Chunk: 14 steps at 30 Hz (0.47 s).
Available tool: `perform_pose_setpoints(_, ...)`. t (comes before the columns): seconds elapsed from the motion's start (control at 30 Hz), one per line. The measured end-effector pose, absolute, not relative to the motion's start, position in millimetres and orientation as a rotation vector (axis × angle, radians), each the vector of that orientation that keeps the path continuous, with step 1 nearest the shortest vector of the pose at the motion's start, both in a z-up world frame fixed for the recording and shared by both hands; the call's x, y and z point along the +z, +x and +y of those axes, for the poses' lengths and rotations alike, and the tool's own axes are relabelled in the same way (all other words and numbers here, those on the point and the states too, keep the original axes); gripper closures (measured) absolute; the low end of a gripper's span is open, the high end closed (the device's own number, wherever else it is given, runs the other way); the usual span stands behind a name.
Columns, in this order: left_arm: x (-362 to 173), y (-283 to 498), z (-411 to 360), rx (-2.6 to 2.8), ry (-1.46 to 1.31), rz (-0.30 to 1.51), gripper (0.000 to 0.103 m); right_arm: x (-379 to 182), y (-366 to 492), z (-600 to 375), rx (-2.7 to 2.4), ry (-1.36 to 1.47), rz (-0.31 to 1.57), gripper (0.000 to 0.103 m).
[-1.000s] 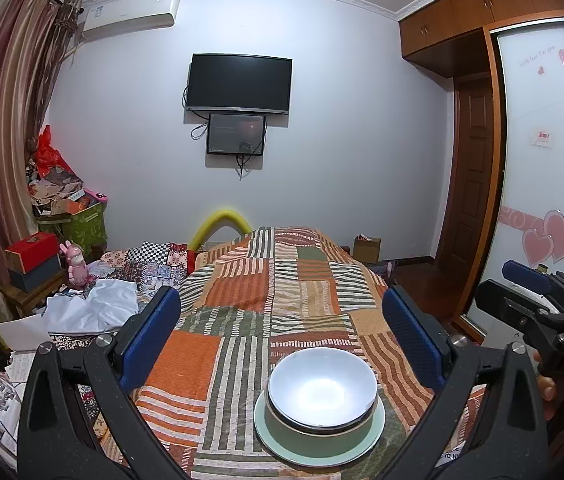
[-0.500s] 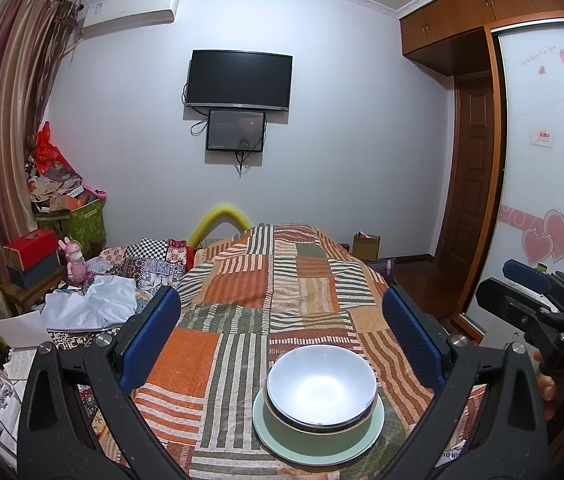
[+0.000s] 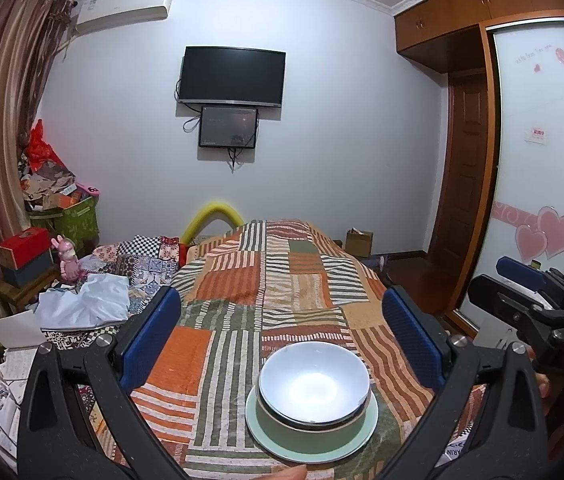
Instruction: Organize plates and bowls
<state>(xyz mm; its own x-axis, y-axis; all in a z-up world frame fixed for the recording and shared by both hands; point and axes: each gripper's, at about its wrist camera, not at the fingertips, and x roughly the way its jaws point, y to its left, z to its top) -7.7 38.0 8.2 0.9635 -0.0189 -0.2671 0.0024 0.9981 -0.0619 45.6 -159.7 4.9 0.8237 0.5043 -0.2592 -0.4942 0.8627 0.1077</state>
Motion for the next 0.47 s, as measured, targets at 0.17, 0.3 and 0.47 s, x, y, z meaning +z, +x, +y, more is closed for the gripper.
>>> perform_pose_setpoints(0.17, 8.3, -9.2, 36.9, -0.007, -0.06, 0.268, 0.001, 5.0, 45.8, -160.0, 0.532, 0.035, 0.286, 0.0)
perform_pose_setpoints(0.3, 8.2, -9.3, 36.7, -0.007, -0.06, 0.267, 0.001, 4.6, 44.9, -158.6, 0.532, 0.032, 0.287, 0.0)
perform_pose_setpoints(0.47, 8.0, -9.1, 37.4, -0.007, -0.065, 0.267, 0.001, 4.1, 45.3, -156.2, 0.531, 0.031, 0.289, 0.0)
